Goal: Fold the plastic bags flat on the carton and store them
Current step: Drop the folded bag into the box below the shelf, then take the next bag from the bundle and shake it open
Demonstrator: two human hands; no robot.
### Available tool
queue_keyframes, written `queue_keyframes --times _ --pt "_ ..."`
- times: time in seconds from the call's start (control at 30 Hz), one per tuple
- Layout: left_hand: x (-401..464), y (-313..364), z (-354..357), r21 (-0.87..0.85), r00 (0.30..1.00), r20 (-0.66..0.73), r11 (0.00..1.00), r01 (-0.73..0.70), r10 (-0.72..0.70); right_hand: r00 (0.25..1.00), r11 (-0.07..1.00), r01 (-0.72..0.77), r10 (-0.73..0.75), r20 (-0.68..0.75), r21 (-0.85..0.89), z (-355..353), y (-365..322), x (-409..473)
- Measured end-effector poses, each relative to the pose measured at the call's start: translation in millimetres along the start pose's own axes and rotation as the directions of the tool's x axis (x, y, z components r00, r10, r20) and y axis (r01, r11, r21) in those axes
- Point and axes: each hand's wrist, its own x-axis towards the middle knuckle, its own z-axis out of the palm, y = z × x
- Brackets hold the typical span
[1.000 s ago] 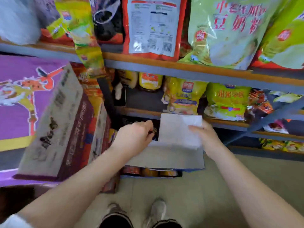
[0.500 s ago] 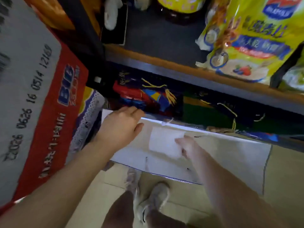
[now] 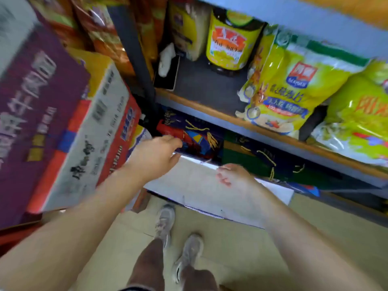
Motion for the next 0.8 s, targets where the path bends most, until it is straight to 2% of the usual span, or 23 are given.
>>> queue_keyframes --times 0.17,0.27,0.4,0.5,0.67,0.73,0.8 --pt "-59.5 18.5 -113.0 -0.054 0.990 -0.140 0.999 0.005 -0.013 0.951 0.948 0.306 -0.309 -0.019 -0.090 -8.2 -93.2 -122.5" --pt "-100.2 17.8 -178.1 -0.074 0.956 -0.294 0.996 -0.048 0.024 0.828 0.813 0.542 -0.560 -0.031 -0.212 10.5 -144.8 -190.6" --pt "-144.6 -1.6 -255.3 0.036 0.851 -0.512 0.992 -0.120 0.121 0.631 0.601 0.757 -0.774 0.052 -0.257 50.3 -208.9 -265.3" --pt "-159.3 -28.9 -305.7 0.069 0.792 -0.590 0.987 -0.143 0.156 0.526 0.489 0.832 -0.845 0.095 -0.262 86.7 -254.5 -299.4" --pt "-145.7 -121.0 -367.2 0.123 0.775 -0.606 0.984 -0.131 0.179 0.370 0.331 0.883 -0.927 0.060 -0.334 159.8 -329.7 -319.3" --pt "-128.7 -170.6 -389.8 0.141 0.791 -0.590 0.985 -0.095 0.161 0.339 0.302 0.866 -0.941 0.024 -0.399 190.7 -361.3 -310.5" --pt "-102.9 -222.7 -410.6 0.159 0.843 -0.531 0.987 0.001 0.085 0.302 0.273 0.835 -0.953 -0.018 -0.477 219.9 -394.0 -293.8"
